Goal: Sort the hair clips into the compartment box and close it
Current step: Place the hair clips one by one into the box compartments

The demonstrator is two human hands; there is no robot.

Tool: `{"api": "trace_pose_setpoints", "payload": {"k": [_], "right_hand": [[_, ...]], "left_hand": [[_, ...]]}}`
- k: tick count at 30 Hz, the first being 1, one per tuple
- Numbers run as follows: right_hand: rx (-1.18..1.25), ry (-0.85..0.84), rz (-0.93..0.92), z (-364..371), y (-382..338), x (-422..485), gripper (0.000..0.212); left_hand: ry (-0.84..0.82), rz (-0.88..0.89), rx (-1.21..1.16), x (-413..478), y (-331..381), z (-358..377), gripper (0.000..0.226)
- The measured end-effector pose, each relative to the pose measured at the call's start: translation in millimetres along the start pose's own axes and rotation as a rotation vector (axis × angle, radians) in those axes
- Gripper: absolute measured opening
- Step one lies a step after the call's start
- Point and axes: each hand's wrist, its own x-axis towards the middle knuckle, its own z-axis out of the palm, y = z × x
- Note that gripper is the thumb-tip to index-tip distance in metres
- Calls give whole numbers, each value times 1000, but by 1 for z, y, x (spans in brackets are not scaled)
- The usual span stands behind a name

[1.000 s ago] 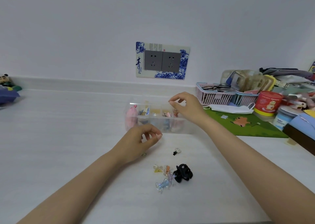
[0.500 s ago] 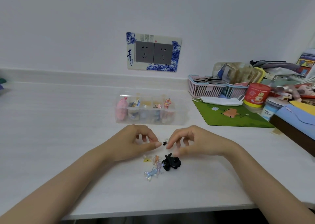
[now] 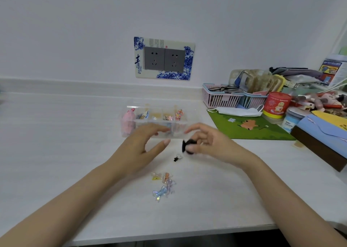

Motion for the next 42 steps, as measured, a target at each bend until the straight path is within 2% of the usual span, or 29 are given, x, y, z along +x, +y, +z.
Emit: {"api": "trace_pose_setpoints", "payload": {"k": [3,5,8,14,17,22,25,30,36,40,42], "right_hand": [[31,346,-47,-19,0,25,17],[7,500,-49,-29,5,43,16],[-81,592,-50,-29,18,63,23],[-211,666,-75,-20,36,74,27],[-259,666,-99,-20,40,74,26],[-275,547,-138,-27,45,64,16],[-168,571,-125,-30,48,64,9],[-184,591,-131,-24,46,71,3],[-230,487,-84,-25,46,63,22],[-212,581,-189,-25,22,47,14],[-205,463,-187,-21,8,36,7]], "left_hand": [[-3,94,157,16,-1,-1,53],[-30,104,228,27,-4,3,62],[-49,82,288,36,-11,15,74],[-46,70,281,34,-24,23,73],[-42,74,263,35,-26,22,76],[-43,78,246,35,-28,22,77],[-44,73,241,34,-30,21,71],[-40,84,244,33,-29,21,66],[-45,90,234,33,-30,21,65],[-18,117,138,30,-22,11,58],[11,128,81,27,-16,4,46]]}}
